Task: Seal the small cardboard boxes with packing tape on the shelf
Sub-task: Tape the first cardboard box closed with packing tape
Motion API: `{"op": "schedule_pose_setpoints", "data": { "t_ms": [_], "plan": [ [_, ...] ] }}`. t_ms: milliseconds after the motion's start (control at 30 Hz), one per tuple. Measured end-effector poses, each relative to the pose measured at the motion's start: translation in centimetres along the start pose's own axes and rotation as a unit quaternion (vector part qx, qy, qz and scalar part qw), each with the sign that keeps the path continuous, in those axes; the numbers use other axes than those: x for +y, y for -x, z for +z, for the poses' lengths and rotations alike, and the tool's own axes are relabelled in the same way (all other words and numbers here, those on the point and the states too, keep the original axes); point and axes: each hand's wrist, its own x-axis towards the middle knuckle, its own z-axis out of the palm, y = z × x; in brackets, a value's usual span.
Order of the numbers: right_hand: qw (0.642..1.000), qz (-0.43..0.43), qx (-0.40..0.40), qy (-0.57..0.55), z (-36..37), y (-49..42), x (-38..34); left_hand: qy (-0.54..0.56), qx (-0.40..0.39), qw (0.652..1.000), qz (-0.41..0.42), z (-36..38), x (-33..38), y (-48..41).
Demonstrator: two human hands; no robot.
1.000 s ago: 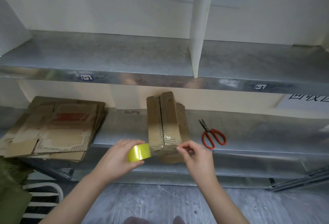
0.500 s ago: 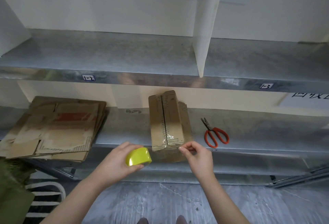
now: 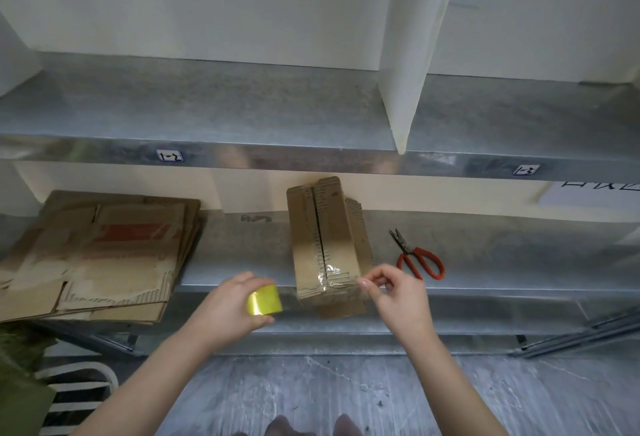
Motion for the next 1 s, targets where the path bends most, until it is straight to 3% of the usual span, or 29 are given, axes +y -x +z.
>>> {"op": "schedule_pose_setpoints", "data": {
  "t_ms": [233, 600, 800, 1000],
  "plan": [
    [0.993, 0.097, -0.060, 0.025, -0.4, -2.8, 1.5, 0.033, 0.004, 0.999, -0.033, 2.4, 0.5, -1.0],
    [0.977, 0.183, -0.082, -0.071, 1.0, -4.3, 3.3, 0.026, -0.013, 0.998, -0.059, 3.8, 0.3, -4.4],
    [0.962, 0.217, -0.082, -0.140, 1.6, -4.9, 4.1, 0.018, -0.017, 1.000, -0.008, 3.8, 1.0, -5.5],
    [0.948, 0.235, -0.088, -0.197, 2.4, -5.0, 4.7, -0.117, -0.040, 0.987, 0.107, 3.2, 0.4, -5.5]
  ]
}}
